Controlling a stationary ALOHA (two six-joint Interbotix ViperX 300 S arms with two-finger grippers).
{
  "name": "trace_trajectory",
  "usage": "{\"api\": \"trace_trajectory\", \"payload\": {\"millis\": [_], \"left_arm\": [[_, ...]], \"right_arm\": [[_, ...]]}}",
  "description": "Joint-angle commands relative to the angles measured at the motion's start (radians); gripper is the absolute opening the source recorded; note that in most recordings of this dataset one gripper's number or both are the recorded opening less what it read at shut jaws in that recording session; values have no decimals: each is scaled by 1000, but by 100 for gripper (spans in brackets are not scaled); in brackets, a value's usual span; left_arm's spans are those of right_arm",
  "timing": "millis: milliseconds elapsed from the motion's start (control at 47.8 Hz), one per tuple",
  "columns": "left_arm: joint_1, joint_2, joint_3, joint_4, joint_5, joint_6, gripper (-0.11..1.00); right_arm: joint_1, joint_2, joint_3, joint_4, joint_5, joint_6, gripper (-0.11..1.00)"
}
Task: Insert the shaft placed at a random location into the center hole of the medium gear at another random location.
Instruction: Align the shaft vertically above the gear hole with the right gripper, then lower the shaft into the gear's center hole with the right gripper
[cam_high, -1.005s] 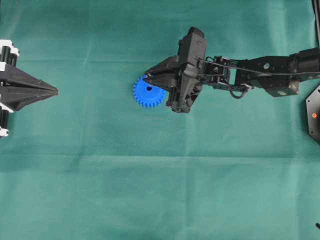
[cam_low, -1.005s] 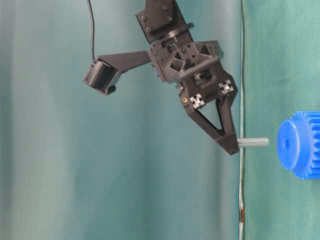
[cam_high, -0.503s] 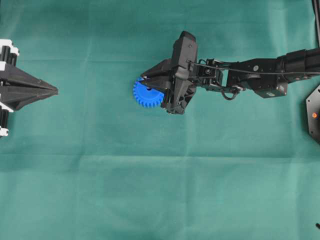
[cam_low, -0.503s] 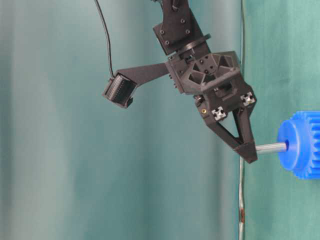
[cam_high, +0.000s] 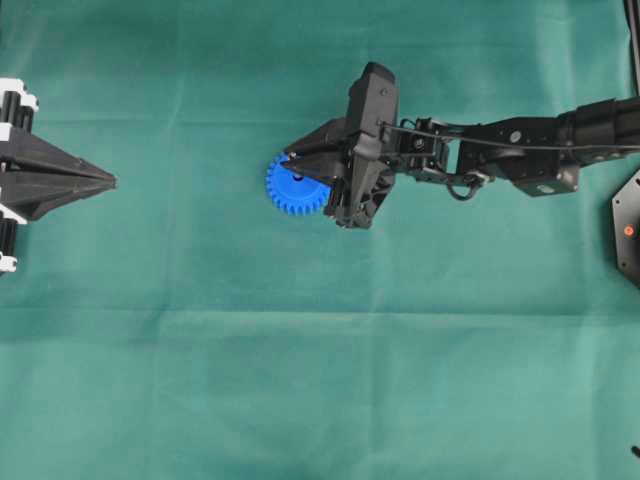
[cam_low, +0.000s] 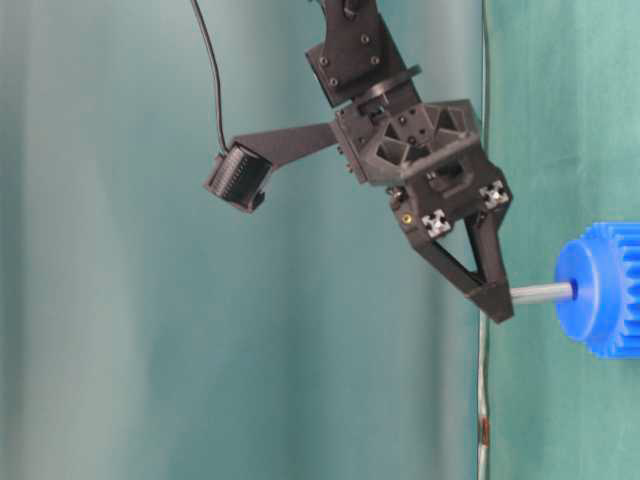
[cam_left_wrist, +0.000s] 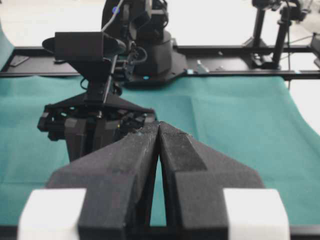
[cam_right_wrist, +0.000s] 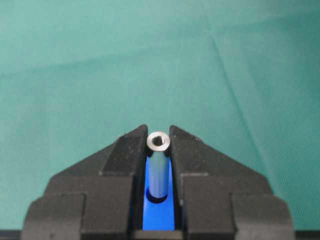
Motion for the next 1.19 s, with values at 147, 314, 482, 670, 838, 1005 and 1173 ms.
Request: {"api": "trace_trajectory", "payload": {"millis": [147, 314, 482, 670, 838, 1005, 1173], "left_arm": [[3, 5, -21, 3, -8, -2, 0], [3, 5, -21, 3, -8, -2, 0], [3, 5, -21, 3, -8, -2, 0], [3, 5, -21, 3, -8, -2, 0], [3, 5, -21, 3, -8, -2, 0], [3, 5, -20, 3, -8, -2, 0], [3, 5, -20, 3, -8, -2, 0]], "right_arm": [[5, -46, -9, 0, -8, -8, 14], [6, -37, -8, 0, -17, -8, 14], [6, -6, -9, 2, -25, -8, 14], [6, 20, -9, 2, -38, -8, 14], [6, 37, -8, 2, -43, -8, 14], [6, 49, -9, 2, -38, -3, 14], [9, 51, -5, 2, -35, -3, 14]]}}
